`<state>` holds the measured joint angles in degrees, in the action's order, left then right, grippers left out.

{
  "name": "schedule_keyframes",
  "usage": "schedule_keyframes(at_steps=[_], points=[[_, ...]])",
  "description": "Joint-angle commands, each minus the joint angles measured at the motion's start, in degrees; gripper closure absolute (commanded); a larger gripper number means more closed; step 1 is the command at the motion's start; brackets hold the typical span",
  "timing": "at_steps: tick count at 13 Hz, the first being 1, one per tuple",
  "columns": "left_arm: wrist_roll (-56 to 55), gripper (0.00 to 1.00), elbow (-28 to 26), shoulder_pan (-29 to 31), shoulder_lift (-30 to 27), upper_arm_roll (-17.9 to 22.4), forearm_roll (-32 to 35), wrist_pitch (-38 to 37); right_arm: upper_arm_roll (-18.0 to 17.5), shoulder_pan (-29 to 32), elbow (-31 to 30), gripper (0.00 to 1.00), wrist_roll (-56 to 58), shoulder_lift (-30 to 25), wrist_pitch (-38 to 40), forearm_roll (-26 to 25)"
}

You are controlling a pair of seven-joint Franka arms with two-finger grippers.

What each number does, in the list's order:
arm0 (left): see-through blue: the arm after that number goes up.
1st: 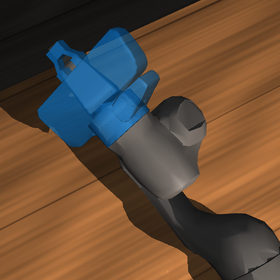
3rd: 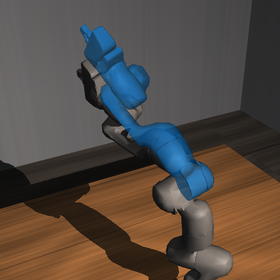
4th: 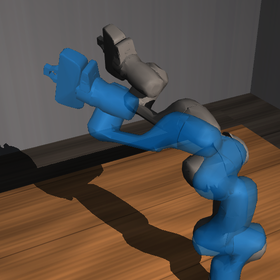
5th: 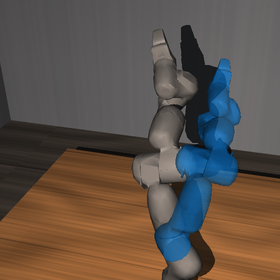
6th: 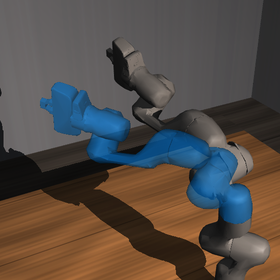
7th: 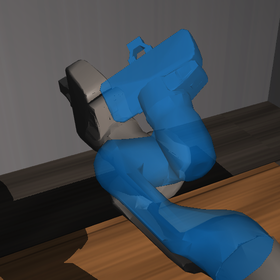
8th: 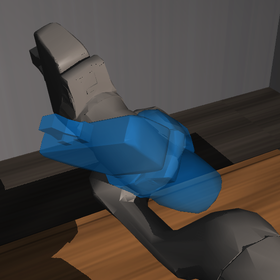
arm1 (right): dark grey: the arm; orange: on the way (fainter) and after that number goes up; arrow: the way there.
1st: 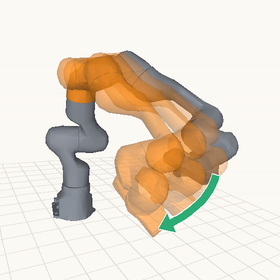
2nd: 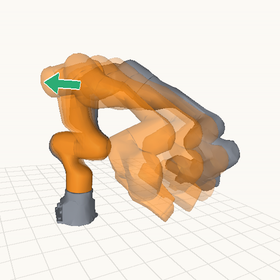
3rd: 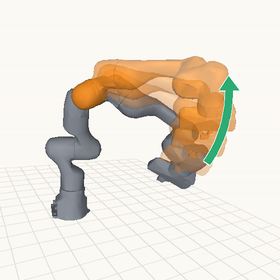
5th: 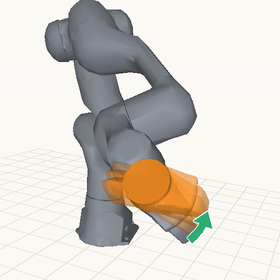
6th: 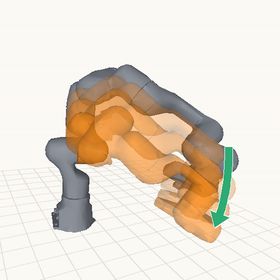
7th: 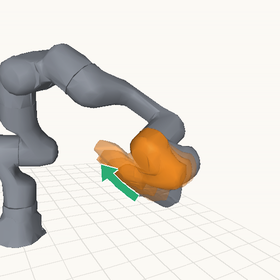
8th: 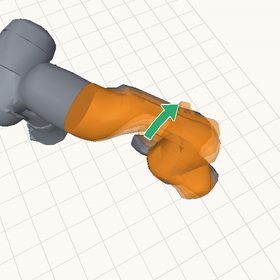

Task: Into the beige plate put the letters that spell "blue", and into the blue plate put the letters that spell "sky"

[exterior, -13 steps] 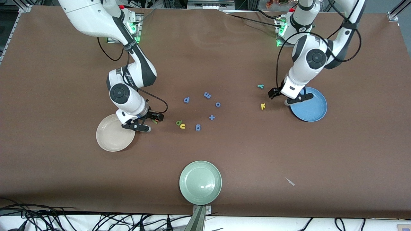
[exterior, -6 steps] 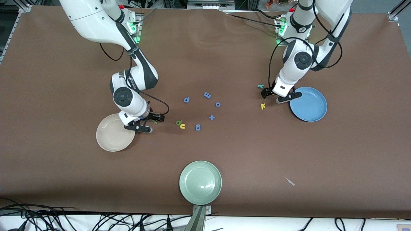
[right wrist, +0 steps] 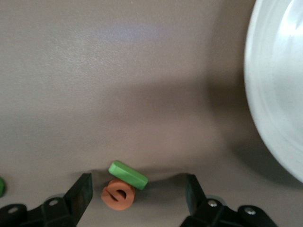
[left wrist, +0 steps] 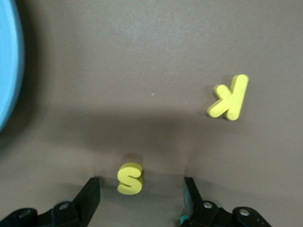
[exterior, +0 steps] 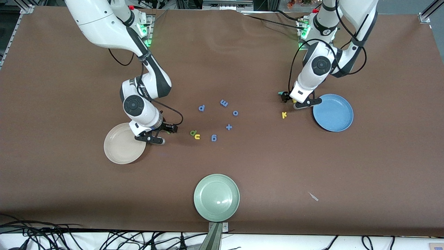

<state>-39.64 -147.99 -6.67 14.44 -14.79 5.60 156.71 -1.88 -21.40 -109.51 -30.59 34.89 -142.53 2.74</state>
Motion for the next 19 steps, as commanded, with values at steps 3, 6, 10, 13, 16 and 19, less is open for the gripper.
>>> schedule_keyframes(at_steps=[3, 6, 10, 13, 16, 19], points=[[-8.2, 0.32, 0.2, 0.4, -0.3, 0.1, 7.9, -1.0, -0.2, 0.0, 0.3, 0.36, -0.3, 1.1, -1.9, 0.9], [-8.2, 0.40, 0.2, 0.6, -0.3, 0.3, 7.9, -1.0, -0.2, 0.0, 0.2, 0.62, 0.2, 1.1, -1.8, 0.9], [-8.2, 0.61, 0.3, 0.6, -0.3, 0.5, 8.0, -1.0, 0.2, 0.2, 0.2, 0.83, 1.7, 0.5, -0.9, 0.8], [-8.1, 0.87, 0.4, 0.8, -0.6, 0.5, 8.0, -1.0, 0.3, 0.6, 0.9, 0.78, 2.3, 0.1, 0.1, 0.9], [-7.9, 0.88, 2.0, 2.2, -3.1, 0.5, 8.0, -4.9, 0.3, 0.8, 9.1, 0.29, 1.9, 0.6, 6.6, 0.8], [-6.7, 0.88, 5.1, 3.8, -8.2, 0.5, 7.9, -14.1, 0.3, 0.8, 21.7, 0.25, 1.8, 6.5, 13.2, -0.1]])
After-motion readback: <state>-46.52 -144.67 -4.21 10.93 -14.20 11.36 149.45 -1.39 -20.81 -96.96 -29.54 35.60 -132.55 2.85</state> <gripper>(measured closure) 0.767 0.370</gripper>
